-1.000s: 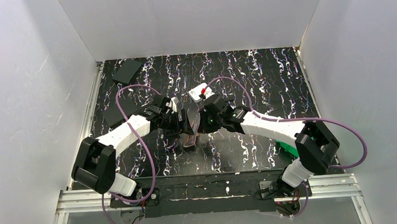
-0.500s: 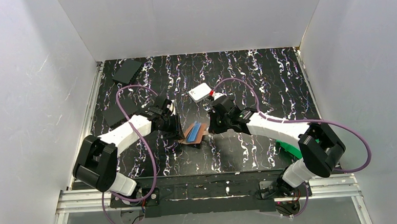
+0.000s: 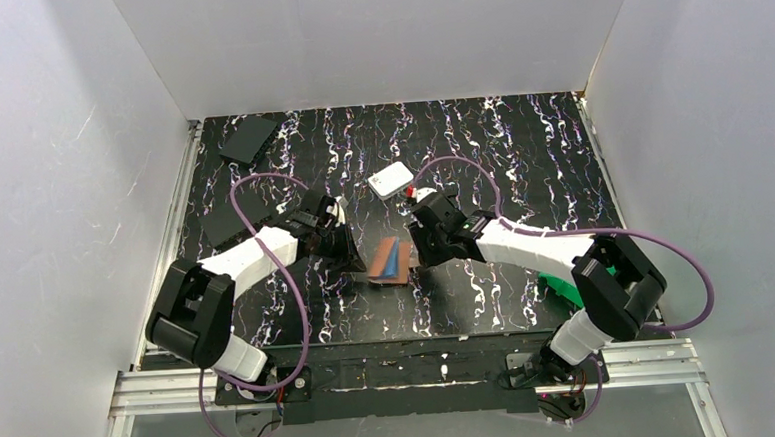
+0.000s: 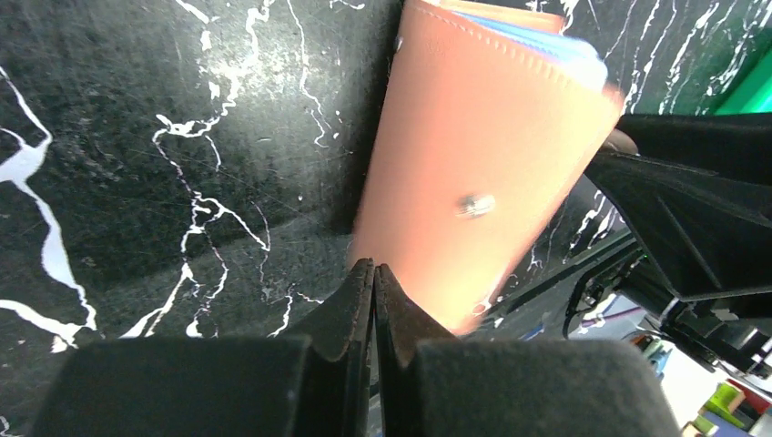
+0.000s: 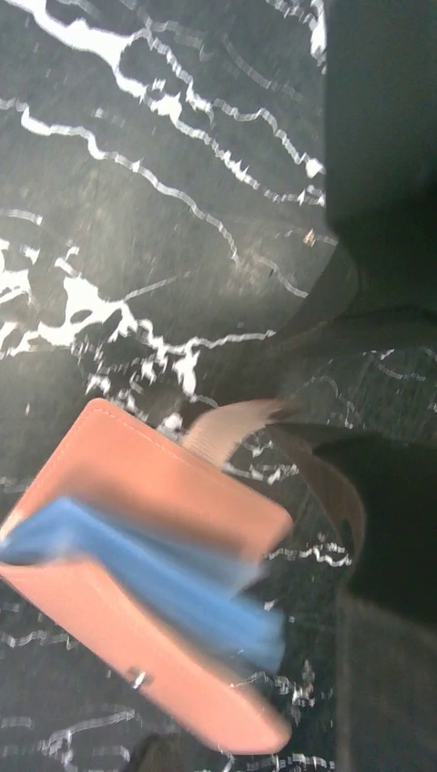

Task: Put the credit cards into the card holder
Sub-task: Open the card holder at the center of the board.

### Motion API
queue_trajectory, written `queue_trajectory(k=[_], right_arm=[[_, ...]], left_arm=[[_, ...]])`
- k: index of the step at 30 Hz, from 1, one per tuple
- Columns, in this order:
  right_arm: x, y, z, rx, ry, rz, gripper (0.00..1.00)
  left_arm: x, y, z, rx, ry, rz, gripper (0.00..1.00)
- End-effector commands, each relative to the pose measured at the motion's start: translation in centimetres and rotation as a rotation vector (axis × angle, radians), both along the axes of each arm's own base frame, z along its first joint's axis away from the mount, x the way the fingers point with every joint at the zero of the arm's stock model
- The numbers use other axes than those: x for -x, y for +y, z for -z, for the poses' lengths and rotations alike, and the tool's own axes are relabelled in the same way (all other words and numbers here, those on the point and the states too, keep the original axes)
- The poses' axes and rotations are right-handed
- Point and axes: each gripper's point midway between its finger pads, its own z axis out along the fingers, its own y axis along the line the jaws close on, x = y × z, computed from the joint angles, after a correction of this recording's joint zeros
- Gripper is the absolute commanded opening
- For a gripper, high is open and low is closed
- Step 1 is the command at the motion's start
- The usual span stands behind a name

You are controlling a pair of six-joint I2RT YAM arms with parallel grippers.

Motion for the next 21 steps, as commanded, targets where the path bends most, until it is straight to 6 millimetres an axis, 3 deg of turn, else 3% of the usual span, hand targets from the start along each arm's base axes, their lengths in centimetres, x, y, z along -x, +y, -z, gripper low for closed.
queue_trajectory(k=[1,5,10,12,15,18,21], right_arm=[[-1.7,-1.7,-2.6,0.100,-0.081,0.035,0.46],[-1.6,-0.6,-5.3,0.039,-0.102,0.004,0.60],[-1.1,2.4,-7.6,-0.153,-0.101,-0.037,0.68],[-0.8,2.6,-7.0,-0.171,-0.071,-0.023,0.66],[-0.9,2.4,-6.7,-0.225,-0.025,0.014,0.61],[-0.3,3.5,-7.0,-0.416,0.073,0.016,0.56],[0.8,4.7,-6.3,-0.519,0.191,0.004,0.54]], left_arm=[[0.5,-0.8,-1.0,0.079,-0.001,-0.007,0.00],[0.6,-1.3,-2.2,0.130,-0.014,-0.015,0.00],[0.4,-1.6,-2.0,0.131,-0.003,-0.011,0.00],[0.4,-2.0,-2.4,0.154,-0.009,0.007,0.22],[0.1,-2.3,-3.3,0.149,-0.078,0.040,0.42],[-0.1,-2.0,-3.0,0.118,-0.090,0.031,0.46],[-0.4,-2.5,-1.7,0.112,-0.035,0.028,0.38]])
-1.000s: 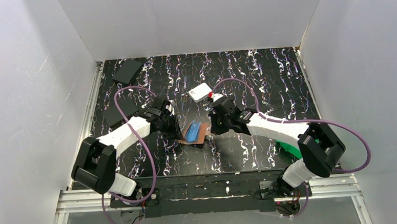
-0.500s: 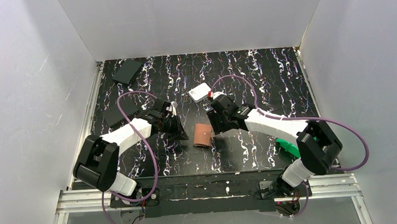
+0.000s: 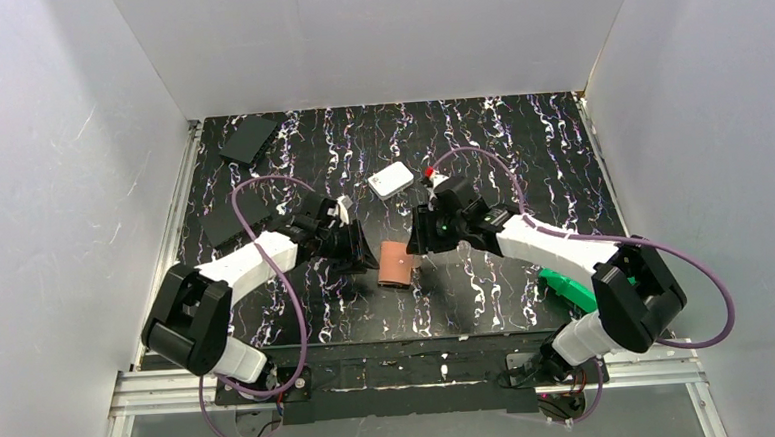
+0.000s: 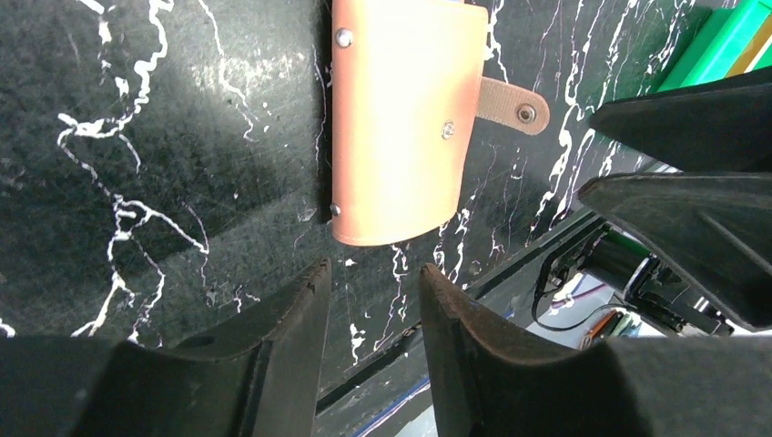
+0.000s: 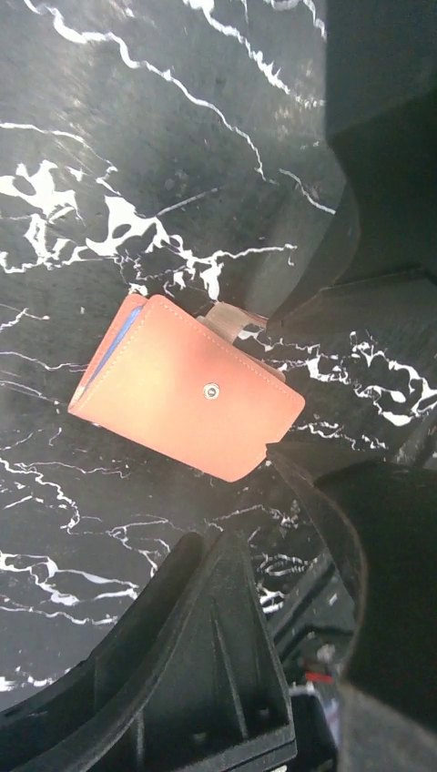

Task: Put the credit cards into the card holder
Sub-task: Open the card holder at the center of the board.

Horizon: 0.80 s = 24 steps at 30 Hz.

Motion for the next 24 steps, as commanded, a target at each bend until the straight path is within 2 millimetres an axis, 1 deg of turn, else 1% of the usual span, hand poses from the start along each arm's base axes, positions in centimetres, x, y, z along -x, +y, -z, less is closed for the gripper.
queue_trajectory(k=[1,3,5,7,10,14,19,24], right_arm=[[1.7,3.1,-1.4,-0.262,0.145,-0.050,0.55],[2.4,3.1,-0.4,-0.281,0.192,-0.042,0.59],[2.6,2.8,0.3,-0.280,0.206,-0.018,0.61],[3.0,2.2,1.2,-0.263,0.221,0.001,0.62],[3.5,1.8,2.2,-0.250,0.240,0.009,0.67],[3.6,1.5,3.4,-0.238,0.243,0.021,0.71],[3.3,2.2,4.3,-0.255,0.260,0.009,0.69],[3.1,2.8,5.0,-0.267,0.273,0.007,0.67]], left_arm=[[-1.2,-1.2,-0.3,0.019,-0.001,0.019,0.36],[-1.5,-1.9,0.3,0.037,0.026,0.023,0.35],[-1.7,-2.3,0.8,0.047,0.042,0.024,0.34],[-1.8,-2.5,1.2,0.047,0.050,0.025,0.33],[-1.6,-2.5,1.9,0.040,0.062,0.029,0.31],[-1.4,-2.7,2.8,0.040,0.089,0.033,0.28],[-1.0,-3.0,3.4,0.039,0.101,0.037,0.27],[-0.7,-2.8,3.8,0.030,0.107,0.036,0.25]])
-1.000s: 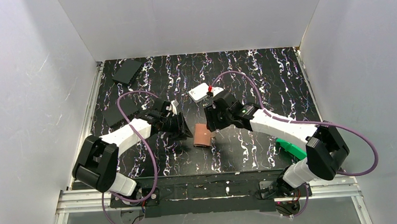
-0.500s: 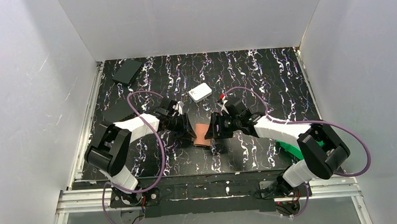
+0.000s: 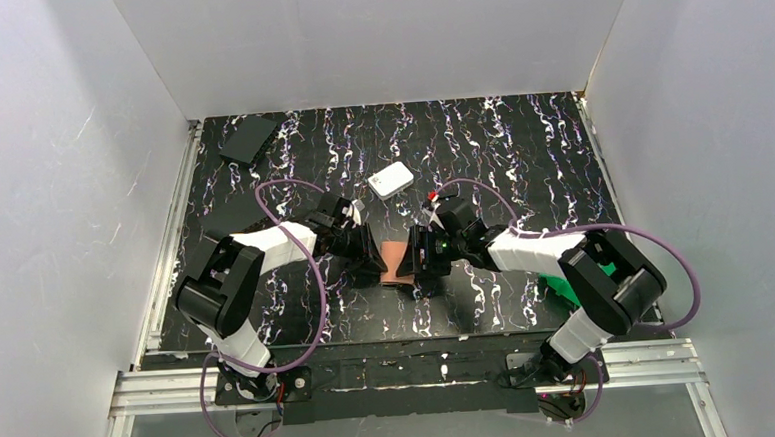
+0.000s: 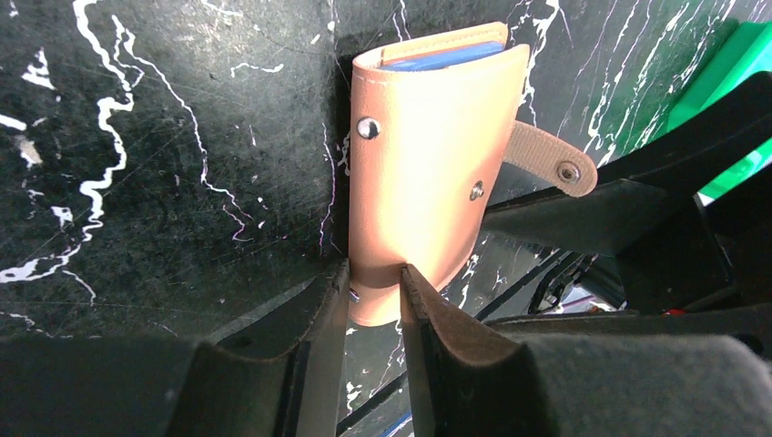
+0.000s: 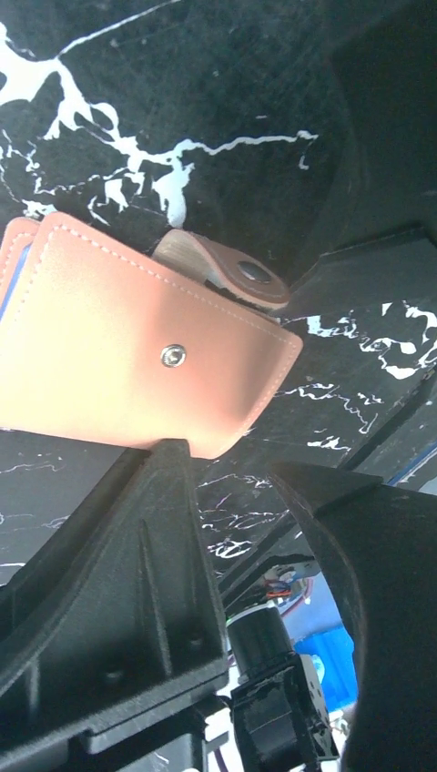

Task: Put the credit cards into the card holder
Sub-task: Open the card holder at the center of the board.

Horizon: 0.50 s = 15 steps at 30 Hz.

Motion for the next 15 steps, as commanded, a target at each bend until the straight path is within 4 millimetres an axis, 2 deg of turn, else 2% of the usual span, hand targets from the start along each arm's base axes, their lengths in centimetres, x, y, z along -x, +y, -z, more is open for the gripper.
queue_trajectory(k=[1,8,15], right_arm=[[-0.6,1.2,-0.2,-0.057,-0.016,-0.013,0.67],[-0.7,1.7,-0.8,-0.087,-0.023,-0.020,0.65],[-1.0,2.8,-4.8,-0.219,-0.079,-0.008,0.58]], left_arm=[[0.5,-0.2,0.0,0.010,0.005,0.013,0.25],[0.8,0.0,0.3,0.006,0.011,0.016,0.24],[0.9,0.1,0.2,0.008,0.003,0.015,0.22]])
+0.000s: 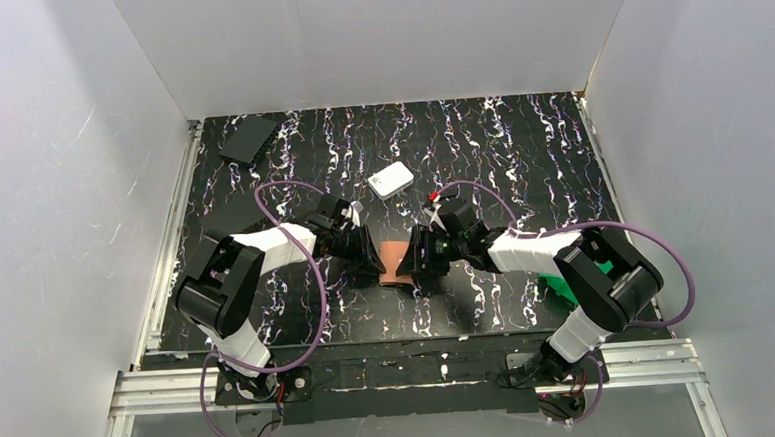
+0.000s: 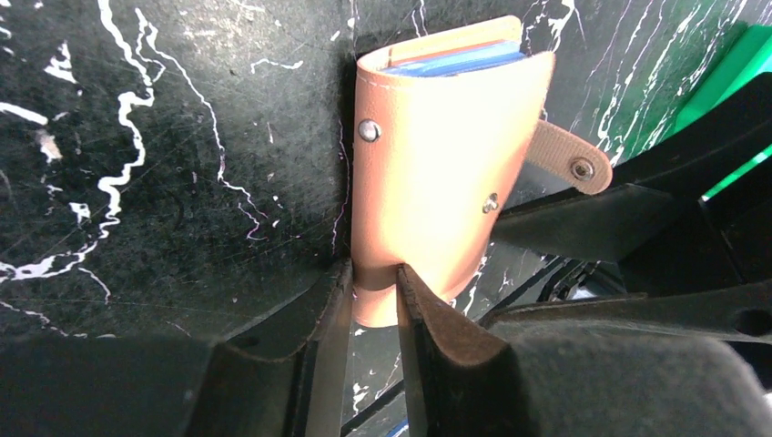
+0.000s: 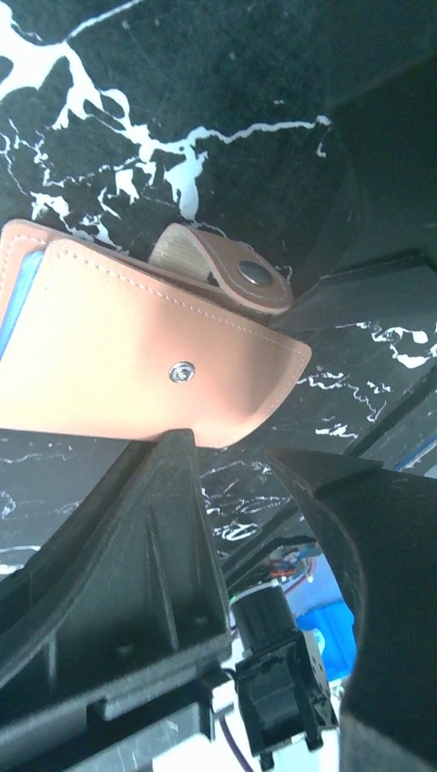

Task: Put the credit cards into the card holder
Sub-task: Open the card holder at the center of the board.

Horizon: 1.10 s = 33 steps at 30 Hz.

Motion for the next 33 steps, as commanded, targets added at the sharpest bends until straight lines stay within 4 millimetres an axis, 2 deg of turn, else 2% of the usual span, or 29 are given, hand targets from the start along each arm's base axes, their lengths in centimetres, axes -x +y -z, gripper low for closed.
queue_trajectory(k=[1,5,8,15,17,20,24,29,31,33], right_arm=[[-0.9,2.0,-5.5,-0.175,-0.114,-0.013,0.57],[-1.1,2.9,-6.4,-0.230,-0.120,-0.042,0.46],[-1.1,3.6,-7.2,-0.274,-0.119,-0.052,0.46],[-1.5,5.6,-7.5,-0.373,-0.106,-0.096,0.48],[-1.7,6.0,-7.2,-0.359,-0.111,-0.109,0.50],[-1.7,6.5,-6.6,-0.351,-0.111,-0.134,0.53],[-1.6,7.3,-6.2,-0.343,-0.127,-0.176,0.55],[-1.1,8.9,-4.9,-0.301,-0.122,-0.227,0.56],[-0.9,9.4,-4.0,-0.289,-0.107,-0.232,0.54],[-0.8,9.6,-2.9,-0.266,-0.092,-0.235,0.53]], left_arm=[[0.7,0.0,-0.2,0.013,-0.007,0.017,0.20],[0.6,0.0,-0.3,0.022,-0.031,0.001,0.19],[0.6,-0.1,-0.4,0.030,-0.030,0.001,0.19],[0.9,0.3,-0.8,0.023,-0.038,-0.008,0.19],[1.0,0.7,-1.2,0.009,-0.055,-0.016,0.24],[1.3,1.8,-2.0,-0.013,-0.073,-0.036,0.35],[1.8,4.7,-3.1,-0.036,-0.080,-0.100,0.51],[2.0,8.7,-5.4,-0.036,-0.110,-0.200,0.53],[1.6,9.4,-7.0,-0.026,-0.155,-0.220,0.54],[0.8,9.1,-8.9,0.009,-0.203,-0.221,0.56]])
